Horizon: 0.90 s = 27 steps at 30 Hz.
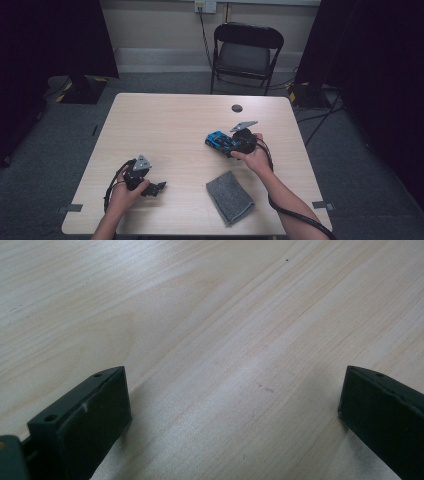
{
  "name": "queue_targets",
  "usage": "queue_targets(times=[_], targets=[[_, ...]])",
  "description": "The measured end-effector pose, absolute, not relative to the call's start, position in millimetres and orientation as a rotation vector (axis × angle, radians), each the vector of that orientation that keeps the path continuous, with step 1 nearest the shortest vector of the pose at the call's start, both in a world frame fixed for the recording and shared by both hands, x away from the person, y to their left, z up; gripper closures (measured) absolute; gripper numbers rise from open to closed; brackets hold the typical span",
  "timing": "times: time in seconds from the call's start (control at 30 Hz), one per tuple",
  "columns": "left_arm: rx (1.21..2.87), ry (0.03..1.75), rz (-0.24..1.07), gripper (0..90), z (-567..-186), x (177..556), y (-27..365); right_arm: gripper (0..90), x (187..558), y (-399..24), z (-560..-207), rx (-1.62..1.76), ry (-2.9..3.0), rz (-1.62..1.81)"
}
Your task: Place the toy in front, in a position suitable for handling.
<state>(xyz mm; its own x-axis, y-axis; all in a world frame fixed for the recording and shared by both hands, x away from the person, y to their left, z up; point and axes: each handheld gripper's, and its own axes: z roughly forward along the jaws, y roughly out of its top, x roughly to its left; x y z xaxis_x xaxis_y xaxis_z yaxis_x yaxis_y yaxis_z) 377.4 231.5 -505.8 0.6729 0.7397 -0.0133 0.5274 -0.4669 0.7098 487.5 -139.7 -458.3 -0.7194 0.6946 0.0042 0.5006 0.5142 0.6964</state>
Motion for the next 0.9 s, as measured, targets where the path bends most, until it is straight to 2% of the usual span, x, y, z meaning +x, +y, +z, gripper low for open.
queue_targets(times=[0.9], targets=[[2.179,0.972,0.387,0.0,-505.8,377.4,231.4,24.3,471.7,-164.9,-493.9,0.928,2.476,1.025]])
